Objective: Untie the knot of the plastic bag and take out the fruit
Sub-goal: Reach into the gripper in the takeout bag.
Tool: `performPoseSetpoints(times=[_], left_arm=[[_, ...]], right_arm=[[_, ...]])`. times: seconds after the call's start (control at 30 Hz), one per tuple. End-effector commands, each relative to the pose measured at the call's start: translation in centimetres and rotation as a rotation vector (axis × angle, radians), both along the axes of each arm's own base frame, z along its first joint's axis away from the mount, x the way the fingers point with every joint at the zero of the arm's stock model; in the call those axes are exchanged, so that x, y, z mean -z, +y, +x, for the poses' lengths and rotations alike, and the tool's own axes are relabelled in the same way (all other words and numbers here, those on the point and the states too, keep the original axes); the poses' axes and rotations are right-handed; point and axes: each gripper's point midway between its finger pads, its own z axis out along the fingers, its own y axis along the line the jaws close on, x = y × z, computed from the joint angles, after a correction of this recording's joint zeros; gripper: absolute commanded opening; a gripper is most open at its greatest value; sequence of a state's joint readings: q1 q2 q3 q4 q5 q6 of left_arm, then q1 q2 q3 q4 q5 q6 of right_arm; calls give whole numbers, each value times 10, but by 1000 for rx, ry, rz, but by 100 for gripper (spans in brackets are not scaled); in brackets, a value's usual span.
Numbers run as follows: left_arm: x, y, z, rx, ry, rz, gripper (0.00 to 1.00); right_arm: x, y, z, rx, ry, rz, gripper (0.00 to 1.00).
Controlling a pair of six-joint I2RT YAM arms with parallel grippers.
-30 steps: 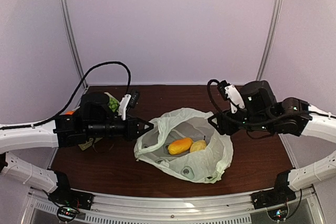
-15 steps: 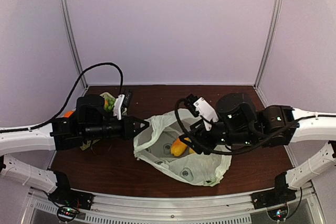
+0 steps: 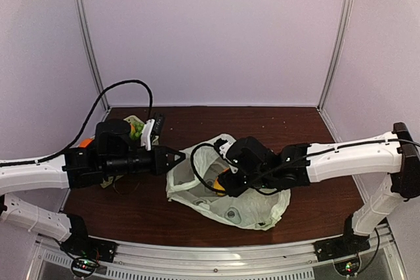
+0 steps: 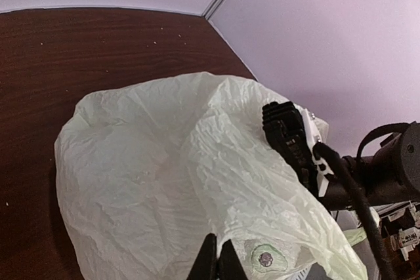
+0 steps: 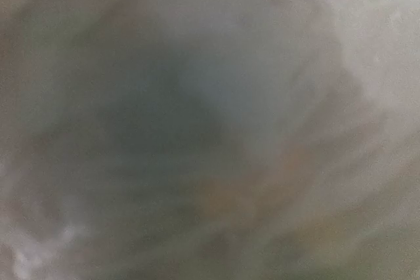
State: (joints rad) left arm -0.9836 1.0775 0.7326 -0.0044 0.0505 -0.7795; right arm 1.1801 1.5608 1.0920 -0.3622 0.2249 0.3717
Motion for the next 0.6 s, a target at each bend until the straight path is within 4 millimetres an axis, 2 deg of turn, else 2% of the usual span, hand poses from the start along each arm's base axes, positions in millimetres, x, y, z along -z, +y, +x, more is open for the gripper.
performPoseSetpoints(times=[0.0,0.17,0.37,0.57], left_arm=[[1,1,3,-19,0,-7,0],[5,0,3,-19,6,2,0],[10,-1,3,-16,15,6,0],[13,-3,3,-14,20,-1,0]], right_arm=[[0,8,23,142,2,76,58],[22,11,43,248,27,87,64],[35,12,69,354,4,68,71],[57,7,83,427,-2,12,77]])
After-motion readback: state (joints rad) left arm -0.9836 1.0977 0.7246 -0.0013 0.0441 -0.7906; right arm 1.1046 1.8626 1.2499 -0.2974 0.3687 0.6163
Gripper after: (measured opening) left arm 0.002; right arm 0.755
